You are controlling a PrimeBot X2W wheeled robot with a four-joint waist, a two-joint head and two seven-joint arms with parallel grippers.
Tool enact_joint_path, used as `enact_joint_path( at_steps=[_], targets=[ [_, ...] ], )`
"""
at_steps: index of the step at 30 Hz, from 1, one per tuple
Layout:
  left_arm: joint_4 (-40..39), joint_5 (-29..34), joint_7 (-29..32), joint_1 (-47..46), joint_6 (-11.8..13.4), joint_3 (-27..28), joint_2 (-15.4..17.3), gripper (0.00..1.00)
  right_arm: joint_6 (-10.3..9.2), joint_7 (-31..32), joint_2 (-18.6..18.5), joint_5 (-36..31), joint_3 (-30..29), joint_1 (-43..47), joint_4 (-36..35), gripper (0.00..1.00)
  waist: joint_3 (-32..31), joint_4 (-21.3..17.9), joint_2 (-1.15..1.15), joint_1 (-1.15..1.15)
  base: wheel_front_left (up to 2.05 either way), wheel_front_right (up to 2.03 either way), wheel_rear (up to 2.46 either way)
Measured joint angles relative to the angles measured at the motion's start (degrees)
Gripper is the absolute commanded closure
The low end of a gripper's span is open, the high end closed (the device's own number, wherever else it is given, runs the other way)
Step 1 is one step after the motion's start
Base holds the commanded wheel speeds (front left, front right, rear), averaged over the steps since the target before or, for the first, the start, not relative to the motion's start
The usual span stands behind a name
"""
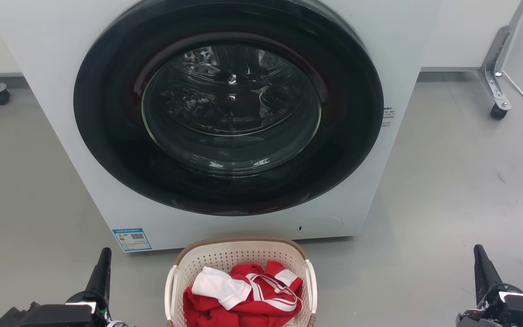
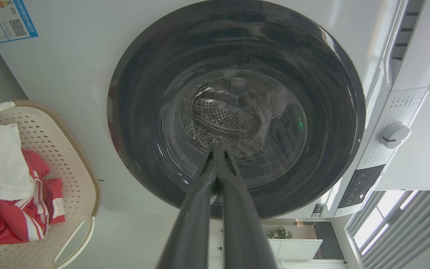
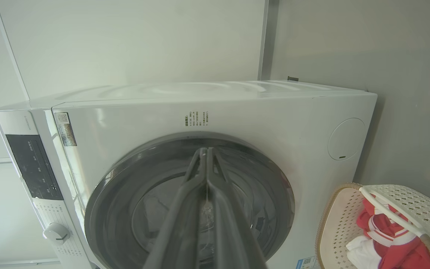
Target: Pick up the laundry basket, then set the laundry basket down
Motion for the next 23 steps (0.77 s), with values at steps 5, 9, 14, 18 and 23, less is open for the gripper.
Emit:
enact_joint_path(
  at_steps=[5, 9, 14, 18, 23],
  targets=[
    [0.00, 0.00, 0.00, 0.00, 0.00, 0.00, 0.00, 1.00, 0.00, 0.00, 0.01, 0.00, 0.00, 0.00, 0.00, 1.00, 0.00, 0.00, 0.00, 0.00, 0.00, 0.00, 0.00],
    [0.00, 0.00, 0.00, 0.00, 0.00, 0.00, 0.00, 1.00, 0.00, 0.00, 0.01, 0.00, 0.00, 0.00, 0.00, 1.00, 0.00, 0.00, 0.00, 0.00, 0.00, 0.00, 0.00],
    [0.00, 0.00, 0.00, 0.00, 0.00, 0.00, 0.00, 1.00, 0.00, 0.00, 0.01, 0.00, 0.00, 0.00, 0.00, 1.00, 0.00, 0.00, 0.00, 0.00, 0.00, 0.00, 0.00],
    [0.00, 0.00, 0.00, 0.00, 0.00, 0.00, 0.00, 1.00, 0.00, 0.00, 0.01, 0.00, 0.00, 0.00, 0.00, 1.00, 0.00, 0.00, 0.00, 0.00, 0.00, 0.00, 0.00],
    [0.00, 0.00, 0.00, 0.00, 0.00, 0.00, 0.00, 1.00, 0.00, 0.00, 0.01, 0.00, 0.00, 0.00, -0.01, 1.00, 0.01, 0.00, 0.00, 0.00, 0.00, 0.00, 0.00]
  ],
)
